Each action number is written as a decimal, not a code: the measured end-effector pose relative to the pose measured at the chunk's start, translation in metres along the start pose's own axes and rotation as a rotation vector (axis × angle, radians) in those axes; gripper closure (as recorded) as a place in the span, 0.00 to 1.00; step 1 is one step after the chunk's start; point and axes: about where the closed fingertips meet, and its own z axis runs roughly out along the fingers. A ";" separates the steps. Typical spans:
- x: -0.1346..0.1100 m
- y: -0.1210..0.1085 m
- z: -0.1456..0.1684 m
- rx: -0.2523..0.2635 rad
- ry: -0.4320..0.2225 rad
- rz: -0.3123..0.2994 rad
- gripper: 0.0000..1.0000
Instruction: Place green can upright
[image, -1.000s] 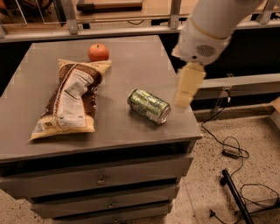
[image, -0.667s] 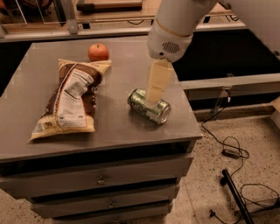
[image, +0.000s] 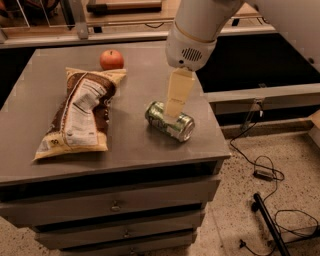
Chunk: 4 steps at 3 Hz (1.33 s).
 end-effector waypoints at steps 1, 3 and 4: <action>-0.019 -0.014 0.042 -0.011 0.101 0.119 0.00; -0.014 -0.028 0.103 0.029 0.288 0.485 0.00; -0.004 -0.029 0.095 0.027 0.265 0.488 0.00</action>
Offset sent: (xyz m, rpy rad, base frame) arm 0.0451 0.0645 -0.0971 -0.2393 0.1951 -0.5125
